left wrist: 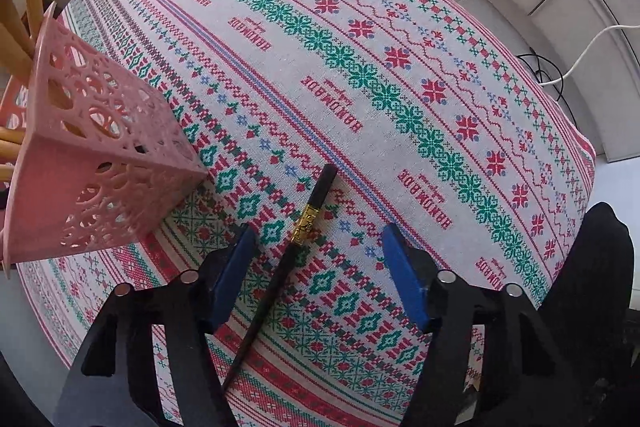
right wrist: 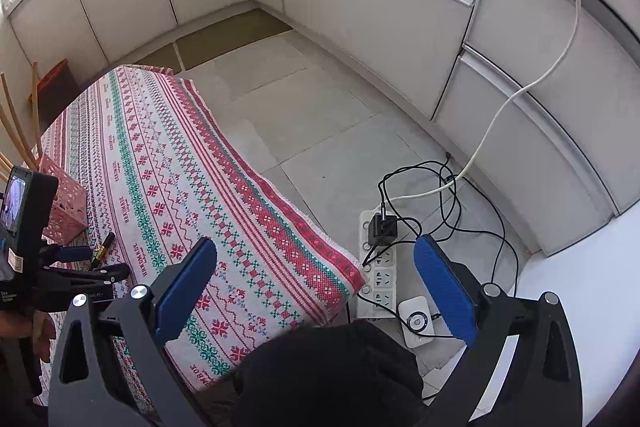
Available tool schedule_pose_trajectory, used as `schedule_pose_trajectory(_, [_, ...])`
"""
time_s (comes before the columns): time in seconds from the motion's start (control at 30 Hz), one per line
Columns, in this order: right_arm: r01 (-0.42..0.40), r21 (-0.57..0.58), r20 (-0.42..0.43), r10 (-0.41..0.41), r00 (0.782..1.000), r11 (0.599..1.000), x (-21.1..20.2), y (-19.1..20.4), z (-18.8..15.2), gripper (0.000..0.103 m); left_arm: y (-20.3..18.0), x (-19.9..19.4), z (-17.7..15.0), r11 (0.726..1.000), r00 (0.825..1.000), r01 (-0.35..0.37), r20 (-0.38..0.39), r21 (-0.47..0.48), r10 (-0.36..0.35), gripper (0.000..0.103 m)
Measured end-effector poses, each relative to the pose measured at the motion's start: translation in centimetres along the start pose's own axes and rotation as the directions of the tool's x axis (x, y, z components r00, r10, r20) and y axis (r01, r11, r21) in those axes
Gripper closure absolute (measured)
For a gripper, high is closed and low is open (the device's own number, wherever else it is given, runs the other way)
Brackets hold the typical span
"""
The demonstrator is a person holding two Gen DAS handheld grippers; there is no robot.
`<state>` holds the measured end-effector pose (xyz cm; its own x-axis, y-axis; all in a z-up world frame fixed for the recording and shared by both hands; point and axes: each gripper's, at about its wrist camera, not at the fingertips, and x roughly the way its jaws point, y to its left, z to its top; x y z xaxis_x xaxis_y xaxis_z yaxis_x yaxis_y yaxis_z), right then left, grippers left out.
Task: Organize utensils
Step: 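Close the left tool on the last black gold-banded chopstick, then lift the black chopstick with the left tool and drop it into the holder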
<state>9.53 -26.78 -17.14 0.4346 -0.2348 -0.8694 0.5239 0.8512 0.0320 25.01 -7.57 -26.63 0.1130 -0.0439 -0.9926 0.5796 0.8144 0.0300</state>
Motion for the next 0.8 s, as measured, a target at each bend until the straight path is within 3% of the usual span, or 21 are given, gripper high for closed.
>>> schedule_pose_trajectory(0.07, [-0.008,-0.001,-0.005,0.008,1.000,1.000,0.0,0.2,0.0,0.007,0.7,-0.2,-0.3,1.000,1.000,0.003,0.006,-0.015,-0.003,0.054])
schedule_pose_trajectory(0.23, [-0.029,-0.008,-0.007,0.029,1.000,1.000,-0.4,0.9,0.0,0.007,1.4,-0.7,-1.4,0.999,0.998,-0.045,0.036,-0.018,0.046,0.090])
schedule_pose_trajectory(0.4, [-0.061,-0.023,0.008,0.061,0.998,0.998,-1.5,1.9,0.3,0.007,0.6,-2.7,-2.5,0.999,0.995,-0.044,0.091,-0.018,0.046,0.097])
schedule_pose_trajectory(0.53, [-0.100,-0.029,0.023,0.101,0.995,0.995,-2.7,2.8,0.7,0.007,0.2,-7.6,-4.4,0.999,0.975,-0.032,0.220,-0.021,0.036,0.097])
schedule_pose_trajectory(0.6, [-0.122,-0.025,0.027,0.123,0.992,0.992,-3.1,3.2,0.9,0.007,0.3,-10.8,-5.9,0.999,0.948,-0.005,0.317,-0.046,0.019,0.097])
schedule_pose_trajectory(0.67, [-0.156,-0.025,0.025,0.157,0.987,0.987,-3.5,3.8,1.1,0.007,0.6,-14.4,-7.8,0.995,0.898,0.054,0.440,-0.086,-0.010,0.097])
schedule_pose_trajectory(0.77, [-0.199,-0.033,0.028,0.200,0.979,0.979,-4.1,5.0,1.3,0.007,1.5,-19.5,-9.6,0.982,0.792,0.105,0.611,-0.158,0.013,0.097])
schedule_pose_trajectory(0.8, [-0.216,-0.038,0.025,0.217,0.976,0.976,-4.2,5.4,1.3,0.007,2.1,-21.3,-10.1,0.976,0.749,0.117,0.661,-0.184,0.035,0.097])
